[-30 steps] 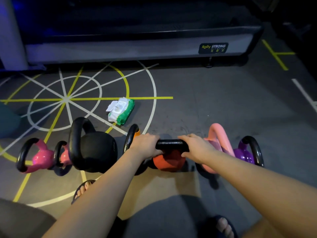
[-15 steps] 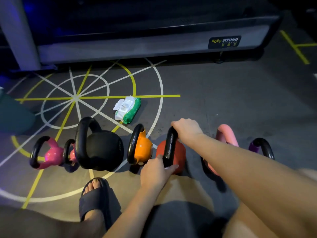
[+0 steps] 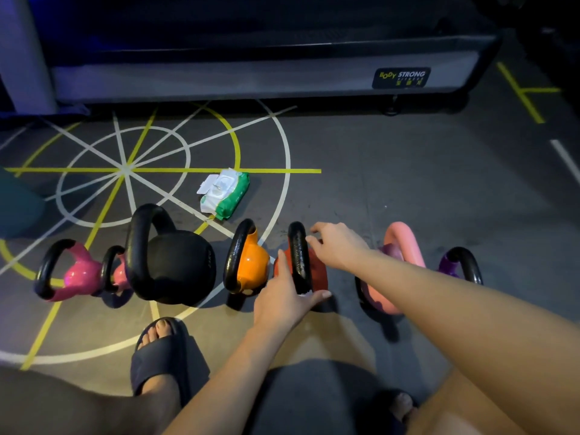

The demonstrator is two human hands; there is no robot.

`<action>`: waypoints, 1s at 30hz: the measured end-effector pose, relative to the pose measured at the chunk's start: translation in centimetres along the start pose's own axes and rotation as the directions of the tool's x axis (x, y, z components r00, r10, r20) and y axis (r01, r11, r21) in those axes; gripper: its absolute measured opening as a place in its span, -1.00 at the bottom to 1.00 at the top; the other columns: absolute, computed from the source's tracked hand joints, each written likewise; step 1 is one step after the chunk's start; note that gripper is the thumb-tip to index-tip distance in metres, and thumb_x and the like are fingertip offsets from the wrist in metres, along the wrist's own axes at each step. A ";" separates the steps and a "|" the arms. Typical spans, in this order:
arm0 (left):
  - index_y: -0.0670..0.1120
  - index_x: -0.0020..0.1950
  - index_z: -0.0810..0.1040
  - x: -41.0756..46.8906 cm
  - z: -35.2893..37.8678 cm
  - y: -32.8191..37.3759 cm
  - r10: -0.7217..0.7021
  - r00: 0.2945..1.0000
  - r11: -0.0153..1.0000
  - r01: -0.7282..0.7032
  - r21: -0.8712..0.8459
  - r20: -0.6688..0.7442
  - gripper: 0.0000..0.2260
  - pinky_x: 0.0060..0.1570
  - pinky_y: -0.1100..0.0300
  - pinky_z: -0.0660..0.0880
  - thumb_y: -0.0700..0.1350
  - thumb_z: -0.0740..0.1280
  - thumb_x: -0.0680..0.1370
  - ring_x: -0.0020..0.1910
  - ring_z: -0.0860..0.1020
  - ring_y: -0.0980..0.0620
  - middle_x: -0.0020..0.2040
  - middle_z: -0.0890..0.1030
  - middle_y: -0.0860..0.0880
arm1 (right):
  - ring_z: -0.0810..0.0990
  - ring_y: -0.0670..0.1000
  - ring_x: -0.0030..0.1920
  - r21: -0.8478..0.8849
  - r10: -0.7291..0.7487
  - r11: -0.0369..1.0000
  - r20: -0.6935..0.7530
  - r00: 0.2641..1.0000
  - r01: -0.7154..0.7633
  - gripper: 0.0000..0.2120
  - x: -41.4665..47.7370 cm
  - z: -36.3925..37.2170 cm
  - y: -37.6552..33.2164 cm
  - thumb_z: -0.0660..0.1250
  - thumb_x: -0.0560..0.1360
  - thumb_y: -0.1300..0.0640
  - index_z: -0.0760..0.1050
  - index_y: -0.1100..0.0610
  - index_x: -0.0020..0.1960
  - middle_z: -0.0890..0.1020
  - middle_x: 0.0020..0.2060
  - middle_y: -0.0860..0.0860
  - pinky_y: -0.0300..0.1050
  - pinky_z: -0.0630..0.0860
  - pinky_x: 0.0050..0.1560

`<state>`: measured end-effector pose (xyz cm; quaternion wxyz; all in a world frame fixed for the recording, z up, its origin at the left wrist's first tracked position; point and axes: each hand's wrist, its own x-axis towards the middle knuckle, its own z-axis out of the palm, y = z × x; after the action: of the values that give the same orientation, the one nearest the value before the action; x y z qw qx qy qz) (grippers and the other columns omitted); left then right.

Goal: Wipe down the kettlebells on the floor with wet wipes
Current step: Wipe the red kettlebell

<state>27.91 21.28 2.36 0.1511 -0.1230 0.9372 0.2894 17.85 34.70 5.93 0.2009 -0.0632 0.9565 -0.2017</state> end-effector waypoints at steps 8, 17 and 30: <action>0.06 0.55 0.10 0.2 -0.2 0.7 0.075 0.997 0.996 -0.076 -0.054 -0.014 -0.24 -0.01 0.09 0.55 0.07 0.46 0.48 0.15 0.63 -0.08 0.26 0.57 -0.02 | 0.47 0.14 0.38 0.198 0.050 0.978 0.073 0.996 -0.063 -0.35 0.5 0.9 -2.0 0.26 0.59 -0.20 0.18 0.00 0.59 0.46 0.42 0.10 0.01 0.44 0.32; 0.05 0.57 0.07 1.5 -3.5 -0.1 0.083 0.976 0.969 -0.126 0.211 0.202 -0.06 0.10 -0.08 0.57 0.31 0.50 0.38 0.17 0.62 -0.14 0.30 0.54 -0.08 | 0.46 0.12 0.40 0.227 0.076 0.969 0.108 0.991 -0.099 -0.36 -0.5 0.0 -1.1 0.28 0.58 -0.17 0.23 0.07 0.56 0.52 0.38 0.10 -0.05 0.39 0.38; -0.22 0.23 0.52 0.5 -20.4 4.2 0.079 0.974 0.858 0.041 -0.512 0.211 -0.72 -0.13 0.10 0.61 -0.43 0.25 0.56 -0.17 0.60 -0.11 -0.03 0.63 -0.19 | 0.63 -0.04 -0.09 0.799 -0.158 0.601 0.128 0.979 -0.008 -0.73 -3.8 -6.2 -6.0 0.44 0.52 -0.01 0.60 0.07 0.18 0.66 -0.08 -0.01 -0.09 0.56 -0.05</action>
<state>21.78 12.79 20.33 0.2149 -0.1159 0.8040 0.5422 18.99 32.22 15.00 0.2873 -0.0261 0.7401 -0.6074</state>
